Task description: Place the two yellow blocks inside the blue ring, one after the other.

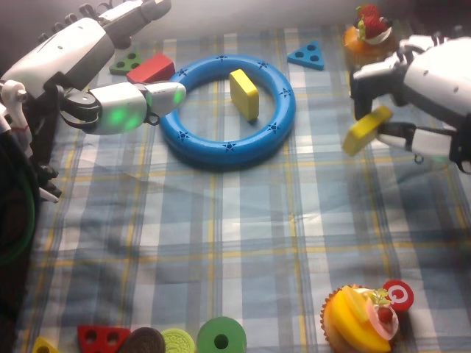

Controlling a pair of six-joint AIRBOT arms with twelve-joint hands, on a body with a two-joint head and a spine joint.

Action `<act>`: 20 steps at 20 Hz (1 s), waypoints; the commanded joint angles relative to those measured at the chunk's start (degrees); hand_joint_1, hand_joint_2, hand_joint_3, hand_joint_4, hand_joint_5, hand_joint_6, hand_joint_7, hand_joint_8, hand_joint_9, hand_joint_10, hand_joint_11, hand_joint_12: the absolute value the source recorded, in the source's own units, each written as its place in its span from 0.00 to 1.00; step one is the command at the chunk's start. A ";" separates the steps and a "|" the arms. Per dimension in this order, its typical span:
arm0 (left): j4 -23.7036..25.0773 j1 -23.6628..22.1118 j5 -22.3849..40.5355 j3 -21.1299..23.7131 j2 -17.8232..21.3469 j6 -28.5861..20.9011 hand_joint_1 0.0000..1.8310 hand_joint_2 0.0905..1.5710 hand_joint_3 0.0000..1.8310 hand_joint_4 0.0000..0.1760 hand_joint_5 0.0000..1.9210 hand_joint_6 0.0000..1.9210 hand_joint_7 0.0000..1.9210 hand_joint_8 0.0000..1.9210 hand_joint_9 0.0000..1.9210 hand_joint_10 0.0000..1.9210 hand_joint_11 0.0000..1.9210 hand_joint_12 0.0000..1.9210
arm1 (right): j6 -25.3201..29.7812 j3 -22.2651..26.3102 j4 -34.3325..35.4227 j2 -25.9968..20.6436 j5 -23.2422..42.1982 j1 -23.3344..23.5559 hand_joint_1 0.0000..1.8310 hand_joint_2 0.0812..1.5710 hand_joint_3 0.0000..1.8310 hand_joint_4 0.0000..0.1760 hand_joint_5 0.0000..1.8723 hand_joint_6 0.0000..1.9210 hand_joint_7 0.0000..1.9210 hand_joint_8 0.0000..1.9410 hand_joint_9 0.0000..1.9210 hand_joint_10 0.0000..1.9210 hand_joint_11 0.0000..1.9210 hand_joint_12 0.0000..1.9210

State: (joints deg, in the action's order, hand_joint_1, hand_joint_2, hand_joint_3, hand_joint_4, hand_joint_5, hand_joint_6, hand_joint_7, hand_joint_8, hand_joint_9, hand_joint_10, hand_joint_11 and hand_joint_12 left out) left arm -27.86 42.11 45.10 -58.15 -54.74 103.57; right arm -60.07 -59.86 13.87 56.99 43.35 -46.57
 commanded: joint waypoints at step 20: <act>-0.93 1.17 7.90 -0.55 0.33 -1.06 0.65 0.86 0.01 0.19 0.13 0.01 0.10 0.00 0.10 0.01 0.00 0.49 | 0.15 -10.84 -10.65 12.96 -4.33 16.72 0.66 0.76 0.00 0.00 0.40 0.63 0.47 0.68 0.37 0.72 0.24 0.96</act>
State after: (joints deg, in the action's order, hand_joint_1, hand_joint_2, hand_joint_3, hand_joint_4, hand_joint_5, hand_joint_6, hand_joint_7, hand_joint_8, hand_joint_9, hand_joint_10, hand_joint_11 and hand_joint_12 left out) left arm -30.30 43.75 45.87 -58.48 -54.74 102.96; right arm -59.99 -70.98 3.36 70.59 32.25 -30.87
